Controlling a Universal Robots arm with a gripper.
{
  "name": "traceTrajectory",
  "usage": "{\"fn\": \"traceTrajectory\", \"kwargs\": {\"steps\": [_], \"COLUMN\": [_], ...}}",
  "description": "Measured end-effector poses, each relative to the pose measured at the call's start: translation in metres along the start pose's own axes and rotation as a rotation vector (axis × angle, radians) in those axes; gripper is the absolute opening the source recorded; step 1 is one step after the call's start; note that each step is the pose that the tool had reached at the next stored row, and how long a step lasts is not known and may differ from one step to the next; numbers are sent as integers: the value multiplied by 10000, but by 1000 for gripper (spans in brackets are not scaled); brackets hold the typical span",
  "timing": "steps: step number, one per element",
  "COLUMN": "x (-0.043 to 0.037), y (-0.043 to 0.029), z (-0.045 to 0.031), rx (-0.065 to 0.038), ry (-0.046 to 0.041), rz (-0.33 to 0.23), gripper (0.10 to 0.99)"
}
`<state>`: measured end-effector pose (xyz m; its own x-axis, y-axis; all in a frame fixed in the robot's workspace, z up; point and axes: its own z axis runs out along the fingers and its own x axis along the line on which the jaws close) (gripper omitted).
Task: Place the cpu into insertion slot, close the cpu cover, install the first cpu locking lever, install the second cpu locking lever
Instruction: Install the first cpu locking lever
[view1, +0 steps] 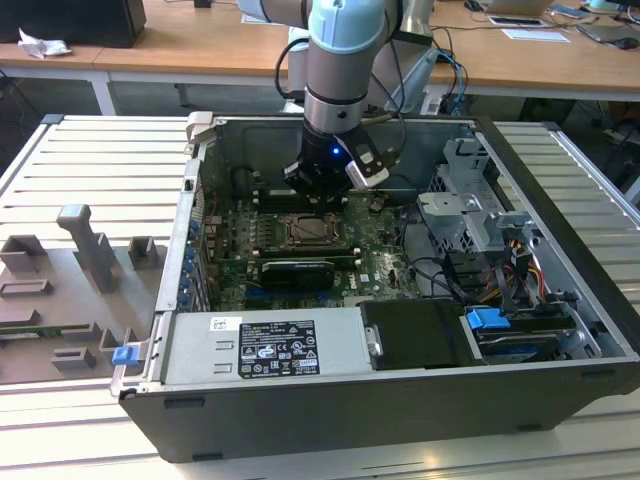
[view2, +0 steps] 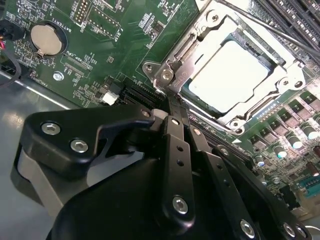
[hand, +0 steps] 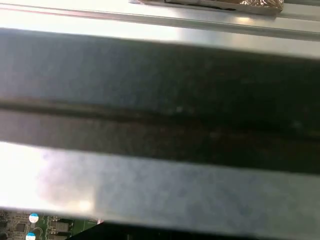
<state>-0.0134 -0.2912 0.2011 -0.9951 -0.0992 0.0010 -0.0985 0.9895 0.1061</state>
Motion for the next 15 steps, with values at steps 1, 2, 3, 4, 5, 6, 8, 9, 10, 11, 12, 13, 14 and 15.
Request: {"fn": "traceTrajectory", "kwargs": {"steps": [1,2,3,4,5,6,8,9,10,11,12,13,14,15], "x": [-2,-3,-3,-5,-4,-4,-4,-4,-5,-5,-5,-4,-2,-1], "y": [0,0,1,2,4,6,11,14,14,14,10,3,-11,-20], "z": [0,0,-6,-17,-32,-51,-102,-127,-128,-128,-129,-130,-131,-132], "rx": [-1,-3,-5,-6,-6,-5,-6,-6,-6,-8,-6,-5,-6,-5], "ry": [0,-1,-1,-3,-2,-1,0,1,0,-1,1,2,1,1], "rz": [-7,-9,-12,-16,-16,-16,-16,-16,-16,-16,-18,-18,-16,-17], "gripper": [106,106,106,106,106,106,106,106,106,106,106,106,106,106]}}
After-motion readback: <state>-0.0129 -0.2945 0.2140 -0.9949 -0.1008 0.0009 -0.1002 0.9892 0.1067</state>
